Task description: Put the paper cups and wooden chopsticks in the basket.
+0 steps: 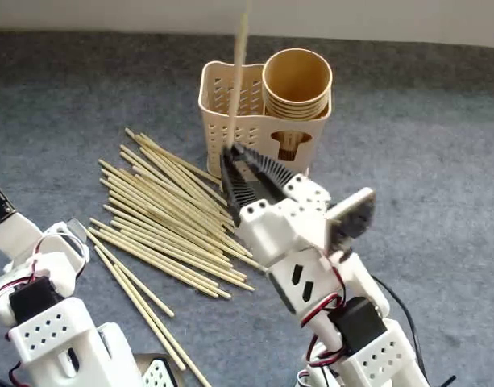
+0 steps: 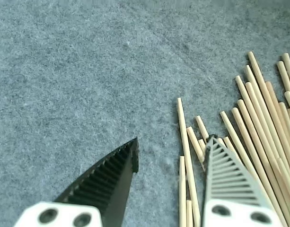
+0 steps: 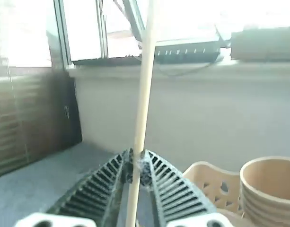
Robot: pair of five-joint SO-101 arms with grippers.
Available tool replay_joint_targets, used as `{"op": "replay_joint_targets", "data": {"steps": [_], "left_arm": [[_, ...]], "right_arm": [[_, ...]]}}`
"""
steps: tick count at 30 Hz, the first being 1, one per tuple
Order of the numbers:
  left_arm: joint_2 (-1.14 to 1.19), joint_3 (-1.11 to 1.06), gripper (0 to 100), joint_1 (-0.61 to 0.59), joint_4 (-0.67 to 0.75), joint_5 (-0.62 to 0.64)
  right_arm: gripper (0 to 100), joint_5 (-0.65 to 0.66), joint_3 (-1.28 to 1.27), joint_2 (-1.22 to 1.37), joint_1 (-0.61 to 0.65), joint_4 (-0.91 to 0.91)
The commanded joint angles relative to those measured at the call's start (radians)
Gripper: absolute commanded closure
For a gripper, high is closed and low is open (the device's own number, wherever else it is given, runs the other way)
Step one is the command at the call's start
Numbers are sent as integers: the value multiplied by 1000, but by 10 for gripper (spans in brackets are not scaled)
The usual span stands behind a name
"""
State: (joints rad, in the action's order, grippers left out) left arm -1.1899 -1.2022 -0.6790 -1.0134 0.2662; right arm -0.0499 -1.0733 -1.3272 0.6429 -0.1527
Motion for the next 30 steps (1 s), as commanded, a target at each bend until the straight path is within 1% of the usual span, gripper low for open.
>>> {"op": "replay_joint_targets", "data": {"steps": [1,4,9,18,26,30], "left_arm": [[-12,10,772,1,14,18],[-12,10,772,1,14,18],[-12,10,772,1,14,18],[-12,10,772,1,15,18],[-12,10,772,1,15,18],[-12,10,772,1,15,18]], "right_arm": [[993,15,12,65,-50,140],[993,15,31,191,-101,237],[993,15,120,421,-148,426],[993,15,302,771,-194,591],[990,28,335,944,-220,627],[990,144,335,986,-213,627]]}}
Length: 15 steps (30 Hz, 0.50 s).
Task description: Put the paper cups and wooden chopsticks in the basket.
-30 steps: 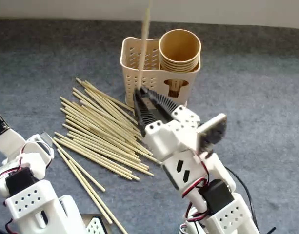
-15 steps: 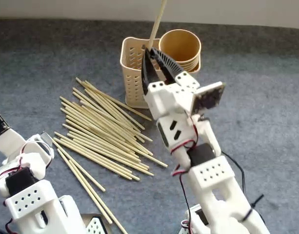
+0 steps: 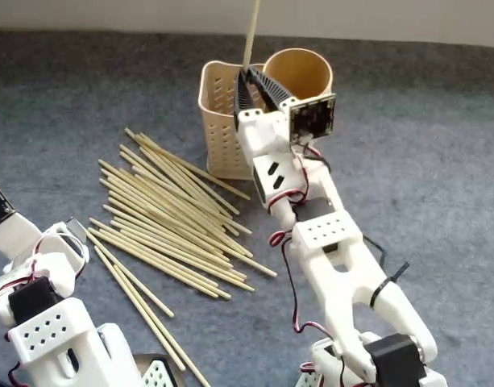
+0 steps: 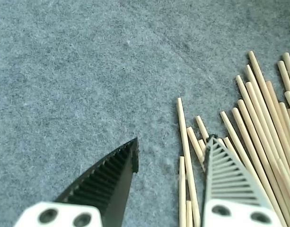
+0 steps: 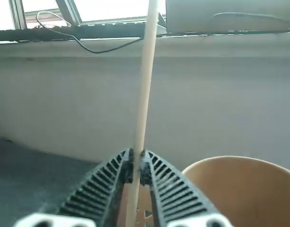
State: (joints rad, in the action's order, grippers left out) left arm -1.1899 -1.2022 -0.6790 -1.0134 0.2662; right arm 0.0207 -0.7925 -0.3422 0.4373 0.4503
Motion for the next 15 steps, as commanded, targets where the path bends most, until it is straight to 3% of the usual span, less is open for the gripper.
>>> {"op": "replay_joint_targets", "data": {"steps": [1,7,12,15], "left_arm": [[-12,10,772,1,15,18],[-12,8,772,1,15,17],[-12,8,772,1,15,15],[-12,8,772,1,15,15]], "right_arm": [[990,80,54,8,-7,24],[987,78,53,15,-7,24],[882,78,48,15,10,16],[868,78,48,13,22,15]]}}
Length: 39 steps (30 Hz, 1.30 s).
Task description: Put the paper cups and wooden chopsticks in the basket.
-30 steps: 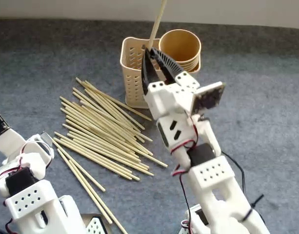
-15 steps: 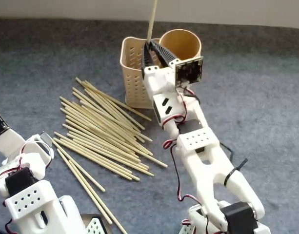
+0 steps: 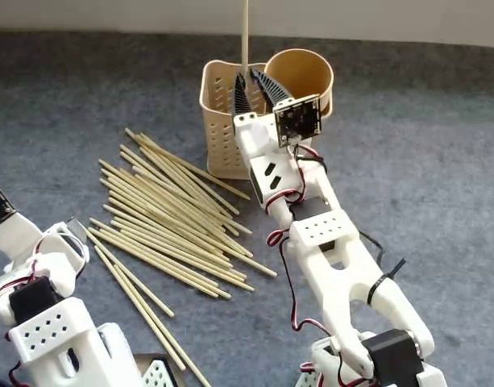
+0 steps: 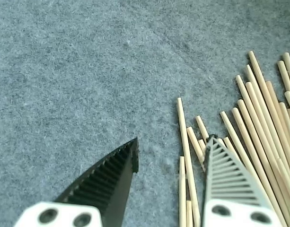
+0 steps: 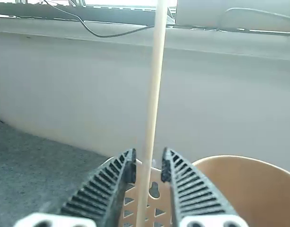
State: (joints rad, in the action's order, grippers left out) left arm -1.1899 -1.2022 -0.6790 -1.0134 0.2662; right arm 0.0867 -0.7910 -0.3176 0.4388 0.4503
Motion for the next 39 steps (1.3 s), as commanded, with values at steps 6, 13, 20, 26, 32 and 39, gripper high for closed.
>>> {"op": "replay_joint_targets", "data": {"steps": [6,13,20,26,32,39], "left_arm": [[-12,8,772,1,15,15],[-12,7,772,1,15,15],[-12,7,772,1,15,15],[-12,5,772,1,15,12],[-12,7,772,1,15,14],[-12,5,772,7,35,17]], "right_arm": [[868,12,42,-96,30,13],[868,11,30,-295,31,-226],[868,12,16,-524,139,-559],[868,11,-136,-789,147,-791],[868,11,-470,-1064,163,-835],[868,-5,-737,-1283,162,-834]]}}
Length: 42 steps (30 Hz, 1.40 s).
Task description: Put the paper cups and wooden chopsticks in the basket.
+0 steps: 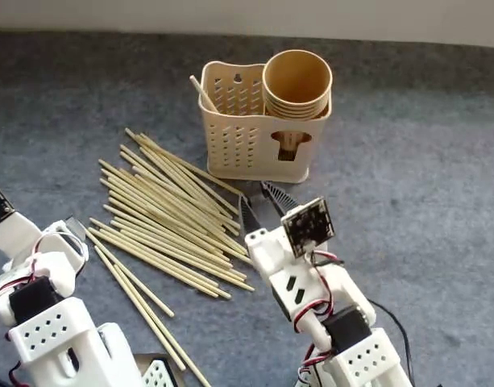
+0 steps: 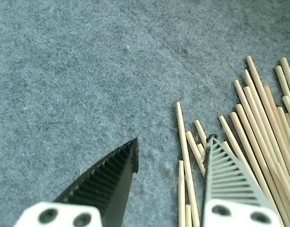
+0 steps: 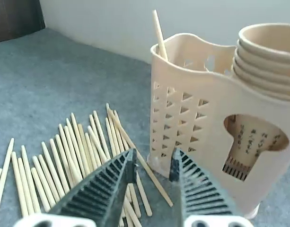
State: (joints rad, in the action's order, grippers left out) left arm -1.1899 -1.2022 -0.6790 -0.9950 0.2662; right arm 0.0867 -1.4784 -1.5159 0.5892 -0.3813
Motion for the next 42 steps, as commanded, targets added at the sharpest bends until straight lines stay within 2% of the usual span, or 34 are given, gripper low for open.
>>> {"op": "replay_joint_targets", "data": {"steps": [1,10,15,21,29,36,42], "left_arm": [[-12,10,772,19,14,17],[58,65,772,128,12,11],[272,160,772,134,20,2],[553,291,772,134,95,5],[885,469,772,128,97,5],[1089,602,773,128,94,6],[1225,690,773,108,92,68]], "right_arm": [[868,-28,-74,-104,12,-2],[868,-46,-156,-168,2,-2],[868,-48,-157,-168,4,-2],[868,-51,-159,-168,5,-2],[868,-51,-159,-168,5,-2],[868,-51,-160,-168,7,-2],[868,-51,-160,-168,7,-2]]}}
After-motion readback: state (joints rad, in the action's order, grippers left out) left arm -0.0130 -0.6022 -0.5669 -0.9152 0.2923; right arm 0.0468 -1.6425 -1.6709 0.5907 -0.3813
